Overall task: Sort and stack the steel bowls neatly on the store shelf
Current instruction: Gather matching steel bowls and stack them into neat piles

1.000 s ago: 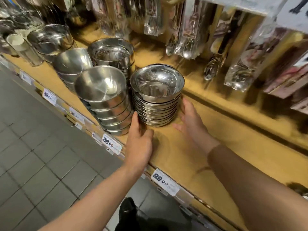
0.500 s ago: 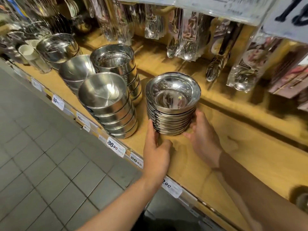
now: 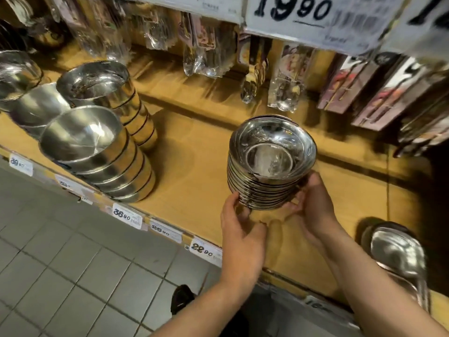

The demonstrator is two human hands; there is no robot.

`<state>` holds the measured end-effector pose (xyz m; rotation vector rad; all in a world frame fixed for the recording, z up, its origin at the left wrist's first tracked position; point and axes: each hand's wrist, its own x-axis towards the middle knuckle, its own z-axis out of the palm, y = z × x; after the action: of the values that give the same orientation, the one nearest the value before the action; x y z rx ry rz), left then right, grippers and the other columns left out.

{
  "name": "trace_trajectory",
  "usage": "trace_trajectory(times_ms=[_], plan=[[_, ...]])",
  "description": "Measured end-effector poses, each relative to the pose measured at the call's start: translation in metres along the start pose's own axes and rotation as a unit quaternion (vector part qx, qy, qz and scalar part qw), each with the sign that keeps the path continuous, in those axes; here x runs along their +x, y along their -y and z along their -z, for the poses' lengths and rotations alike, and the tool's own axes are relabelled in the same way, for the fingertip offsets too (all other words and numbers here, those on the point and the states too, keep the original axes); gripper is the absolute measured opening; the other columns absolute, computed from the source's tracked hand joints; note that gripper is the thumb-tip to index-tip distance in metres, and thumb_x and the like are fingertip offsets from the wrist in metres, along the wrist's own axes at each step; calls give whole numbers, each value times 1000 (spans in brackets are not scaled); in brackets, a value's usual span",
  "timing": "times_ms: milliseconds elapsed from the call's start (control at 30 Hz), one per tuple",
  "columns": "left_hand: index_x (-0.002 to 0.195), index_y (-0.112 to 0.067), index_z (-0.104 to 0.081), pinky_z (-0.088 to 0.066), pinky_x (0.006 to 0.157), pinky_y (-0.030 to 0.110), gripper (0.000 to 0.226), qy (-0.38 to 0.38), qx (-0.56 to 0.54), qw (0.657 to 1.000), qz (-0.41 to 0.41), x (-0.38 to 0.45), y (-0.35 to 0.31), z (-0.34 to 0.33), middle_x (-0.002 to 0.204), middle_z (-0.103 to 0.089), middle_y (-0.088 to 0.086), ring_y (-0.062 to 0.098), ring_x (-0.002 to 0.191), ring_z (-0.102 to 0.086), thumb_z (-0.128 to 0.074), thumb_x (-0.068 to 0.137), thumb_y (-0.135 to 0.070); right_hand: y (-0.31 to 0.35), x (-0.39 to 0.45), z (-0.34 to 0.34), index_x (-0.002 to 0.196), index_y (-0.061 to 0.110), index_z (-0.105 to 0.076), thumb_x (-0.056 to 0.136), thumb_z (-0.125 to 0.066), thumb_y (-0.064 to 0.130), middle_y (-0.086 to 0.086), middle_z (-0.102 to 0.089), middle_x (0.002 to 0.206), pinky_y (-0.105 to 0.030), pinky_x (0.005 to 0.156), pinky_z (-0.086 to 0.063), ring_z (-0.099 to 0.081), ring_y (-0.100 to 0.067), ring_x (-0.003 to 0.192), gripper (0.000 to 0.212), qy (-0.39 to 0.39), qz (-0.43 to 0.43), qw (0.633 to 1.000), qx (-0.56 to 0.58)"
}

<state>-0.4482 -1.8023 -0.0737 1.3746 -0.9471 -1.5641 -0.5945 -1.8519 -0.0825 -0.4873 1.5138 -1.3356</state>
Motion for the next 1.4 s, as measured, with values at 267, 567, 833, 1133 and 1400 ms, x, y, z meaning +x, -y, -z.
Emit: trace_trajectory(times_ms=[267,567,833,1133,1400], plan=[[103,-22,-67,-45,107,57,18,-38,99,994,-20,89,-33,35,119,-70,14,31,112,-63,-53,96,-30,4,-18,20,91,44,-75,96,-47,46,14,-75,101,-48,98,-53,-66,-11,109,29,13,-14,999,48],[109,-45,-68,-57,60,32,43,183,119,972,88,119,-71,17,101,-70,-8,23,99,-64,-37,96,-72,12,-31,8,113,50,-68,93,-46,67,21,-71,114,-54,97,-53,-59,-15,123,34,43,6,998,56],[133,-39,-58,-58,72,37,56,235,115,961,93,105,-65,-18,134,-63,-2,26,114,-61,-32,97,-73,23,-39,36,129,32,-61,94,-41,67,4,-64,130,-47,93,-55,-56,-19,122,54,-50,-18,995,82],[130,-38,-62,-61,64,33,55,250,106,956,108,97,-64,-41,130,-64,-2,25,112,-62,-35,97,-73,33,-41,55,133,32,-58,96,-36,66,4,-62,132,-47,96,-55,-58,-19,120,55,-65,-19,996,58],[130,-35,-63,-53,82,47,51,230,115,962,88,98,-77,-41,128,-65,-9,17,119,-57,-35,99,-65,35,-44,57,136,38,-54,97,-36,67,11,-58,133,-49,94,-54,-53,-12,121,51,-49,-8,996,69]])
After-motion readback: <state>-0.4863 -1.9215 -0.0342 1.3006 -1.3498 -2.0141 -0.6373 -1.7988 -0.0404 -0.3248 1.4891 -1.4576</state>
